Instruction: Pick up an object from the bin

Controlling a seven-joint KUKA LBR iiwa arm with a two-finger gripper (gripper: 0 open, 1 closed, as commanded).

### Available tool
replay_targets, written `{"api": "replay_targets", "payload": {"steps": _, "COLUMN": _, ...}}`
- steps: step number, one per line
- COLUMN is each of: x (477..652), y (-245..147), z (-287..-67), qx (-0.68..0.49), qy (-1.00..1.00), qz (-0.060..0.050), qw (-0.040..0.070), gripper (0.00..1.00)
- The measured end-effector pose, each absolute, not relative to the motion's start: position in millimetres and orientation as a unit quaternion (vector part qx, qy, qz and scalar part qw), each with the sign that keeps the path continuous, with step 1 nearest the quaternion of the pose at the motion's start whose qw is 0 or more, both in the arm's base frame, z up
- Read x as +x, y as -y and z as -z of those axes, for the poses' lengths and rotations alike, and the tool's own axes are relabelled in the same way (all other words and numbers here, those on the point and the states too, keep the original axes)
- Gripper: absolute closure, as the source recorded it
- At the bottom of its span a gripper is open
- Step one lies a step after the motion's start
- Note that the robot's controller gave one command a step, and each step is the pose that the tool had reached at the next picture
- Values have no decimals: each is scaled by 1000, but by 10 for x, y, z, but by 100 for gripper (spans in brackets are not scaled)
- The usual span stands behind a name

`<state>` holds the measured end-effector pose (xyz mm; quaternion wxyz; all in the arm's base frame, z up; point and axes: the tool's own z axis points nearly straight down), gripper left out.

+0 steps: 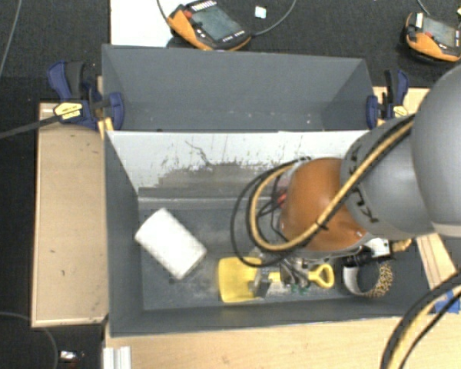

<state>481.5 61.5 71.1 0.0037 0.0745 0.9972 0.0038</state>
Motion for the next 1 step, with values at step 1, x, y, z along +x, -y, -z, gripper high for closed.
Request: {"api": "replay_targets", "payload": {"steps": 1, "x": 4806, "y": -615, "z": -877, "qx": 74, "qy": -997, "qz": -4, "qw": 4, "gripper": 100}}
